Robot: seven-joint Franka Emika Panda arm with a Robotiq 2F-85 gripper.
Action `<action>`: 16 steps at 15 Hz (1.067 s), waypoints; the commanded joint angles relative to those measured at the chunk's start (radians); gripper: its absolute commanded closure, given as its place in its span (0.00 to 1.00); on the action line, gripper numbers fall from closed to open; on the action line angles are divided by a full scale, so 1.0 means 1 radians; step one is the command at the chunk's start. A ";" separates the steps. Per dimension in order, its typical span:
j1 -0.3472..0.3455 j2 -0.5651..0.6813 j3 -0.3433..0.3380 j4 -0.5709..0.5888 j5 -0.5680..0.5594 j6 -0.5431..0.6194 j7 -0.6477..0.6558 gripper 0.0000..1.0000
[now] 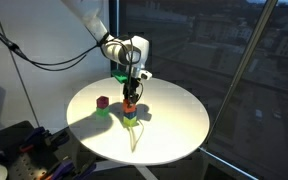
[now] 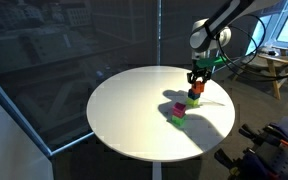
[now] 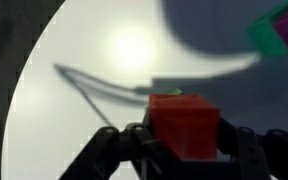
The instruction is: Put the orange block on the blue block
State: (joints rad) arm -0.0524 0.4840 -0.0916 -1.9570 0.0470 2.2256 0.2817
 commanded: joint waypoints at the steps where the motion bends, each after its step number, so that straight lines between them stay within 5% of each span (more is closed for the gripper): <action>1: 0.004 0.021 -0.004 0.041 0.013 -0.035 0.010 0.24; 5: 0.008 0.018 -0.003 0.039 0.012 -0.037 0.012 0.01; 16: 0.048 -0.119 0.008 -0.004 0.006 -0.087 0.025 0.00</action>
State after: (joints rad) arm -0.0136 0.4359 -0.0888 -1.9420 0.0471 2.1871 0.2871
